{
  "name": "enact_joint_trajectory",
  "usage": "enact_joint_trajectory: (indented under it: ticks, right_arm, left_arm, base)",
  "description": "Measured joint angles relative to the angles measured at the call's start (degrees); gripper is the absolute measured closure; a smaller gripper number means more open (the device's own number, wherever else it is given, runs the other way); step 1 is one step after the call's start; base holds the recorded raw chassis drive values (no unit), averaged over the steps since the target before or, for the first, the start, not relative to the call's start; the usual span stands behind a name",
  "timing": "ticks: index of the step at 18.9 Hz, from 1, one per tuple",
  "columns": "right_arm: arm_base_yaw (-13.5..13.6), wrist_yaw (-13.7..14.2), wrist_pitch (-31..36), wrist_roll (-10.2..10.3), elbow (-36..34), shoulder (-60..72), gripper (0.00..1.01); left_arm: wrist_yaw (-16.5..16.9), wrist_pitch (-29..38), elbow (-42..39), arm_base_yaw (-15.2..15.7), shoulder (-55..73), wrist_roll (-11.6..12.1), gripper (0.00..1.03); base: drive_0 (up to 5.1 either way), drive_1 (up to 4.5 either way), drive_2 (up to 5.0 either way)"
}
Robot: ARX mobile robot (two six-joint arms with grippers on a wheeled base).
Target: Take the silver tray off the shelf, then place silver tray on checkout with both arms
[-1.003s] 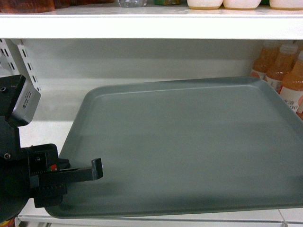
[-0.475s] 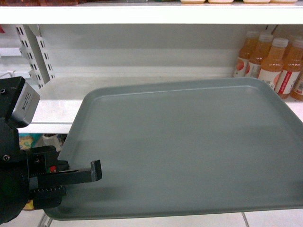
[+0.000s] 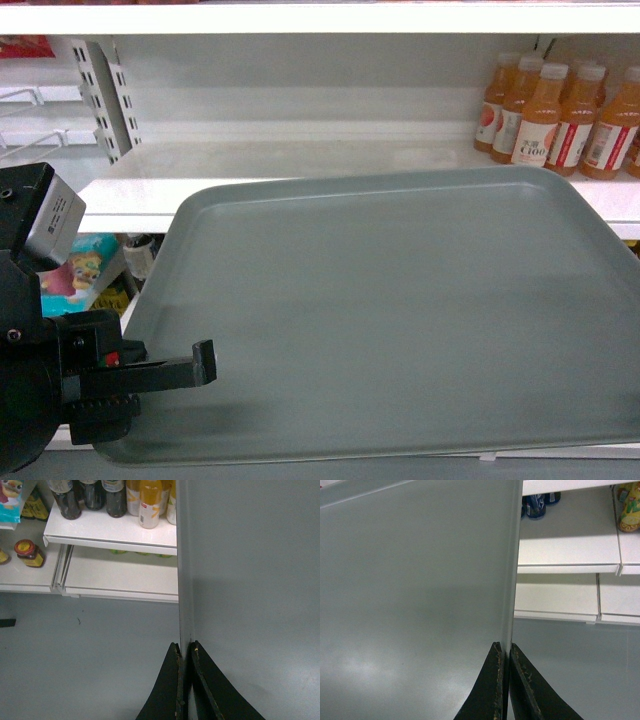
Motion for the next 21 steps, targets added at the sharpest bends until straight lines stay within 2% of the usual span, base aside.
enact_joint_trajectory:
  ticks: [21]
  right_arm:
    - [0.00,-0.02,0.07,0.04,0.00,0.07,0.98]
  left_arm:
    - [-0.02,-0.02,-0.04,0.00,-0.02,0.00,1.00]
  base:
    - [0.1,-3.88,4.1]
